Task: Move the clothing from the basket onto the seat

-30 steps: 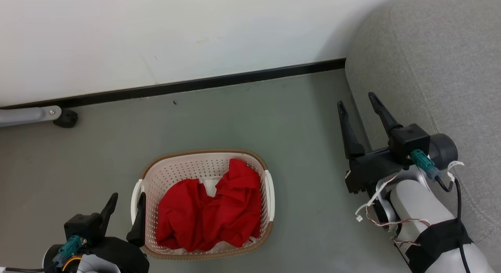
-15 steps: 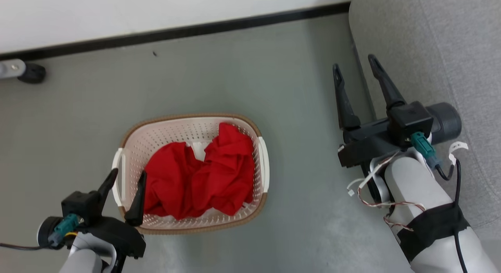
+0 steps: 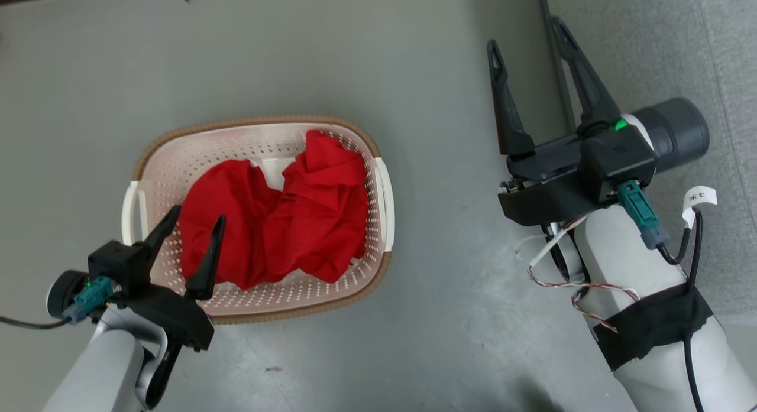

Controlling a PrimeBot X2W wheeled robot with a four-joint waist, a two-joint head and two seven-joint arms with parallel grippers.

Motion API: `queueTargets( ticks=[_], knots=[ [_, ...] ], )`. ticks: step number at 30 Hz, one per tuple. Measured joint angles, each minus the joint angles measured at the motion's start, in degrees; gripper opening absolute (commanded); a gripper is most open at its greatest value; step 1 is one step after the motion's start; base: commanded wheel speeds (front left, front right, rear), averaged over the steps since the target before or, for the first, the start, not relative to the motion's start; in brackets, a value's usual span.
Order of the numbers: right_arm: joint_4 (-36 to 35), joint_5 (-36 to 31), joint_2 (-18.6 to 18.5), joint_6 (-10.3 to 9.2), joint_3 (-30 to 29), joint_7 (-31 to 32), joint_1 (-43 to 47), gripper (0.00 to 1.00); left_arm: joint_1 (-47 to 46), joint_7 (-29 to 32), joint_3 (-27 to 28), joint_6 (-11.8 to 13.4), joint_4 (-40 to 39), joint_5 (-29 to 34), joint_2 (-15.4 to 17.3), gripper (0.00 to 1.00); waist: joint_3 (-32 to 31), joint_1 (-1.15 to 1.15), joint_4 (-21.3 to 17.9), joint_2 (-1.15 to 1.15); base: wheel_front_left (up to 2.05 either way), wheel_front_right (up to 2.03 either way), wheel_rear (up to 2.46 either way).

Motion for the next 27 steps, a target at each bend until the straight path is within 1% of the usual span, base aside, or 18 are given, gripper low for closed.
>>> queueTargets(
  ticks=[4, 11, 18, 27],
  knots=[
    [-2.1, -1.7, 0.0, 0.0, 1.2, 0.0, -1.4, 1.0, -2.7, 0.0, -2.2, 0.0, 0.1, -0.5, 1.1, 1.0, 2.8, 0.0, -0.7, 0.0, 0.0, 0.0, 0.0],
    [-7.8, 0.2, 0.0, 0.0, 4.9, 0.6, -3.0, 1.0, -6.6, 0.0, -7.6, 0.0, 0.9, -1.2, 2.4, 1.0, 7.2, 0.0, -1.9, 0.0, 0.0, 0.0, 0.0],
    [-12.0, 1.3, 0.0, 0.0, 6.1, 2.1, -3.0, 1.0, -10.7, 0.6, -12.6, 0.0, 2.4, -1.7, 3.1, 1.0, 11.5, -0.01, -3.8, 0.0, 0.0, 0.0, 0.0],
    [-16.4, 2.2, 0.0, 0.0, 7.3, 2.9, -3.0, 1.0, -14.6, 2.3, -15.9, 0.0, 5.4, -2.3, 6.4, 1.0, 15.5, -0.01, -6.2, 0.0, 0.0, 0.0, 0.0]
  ],
)
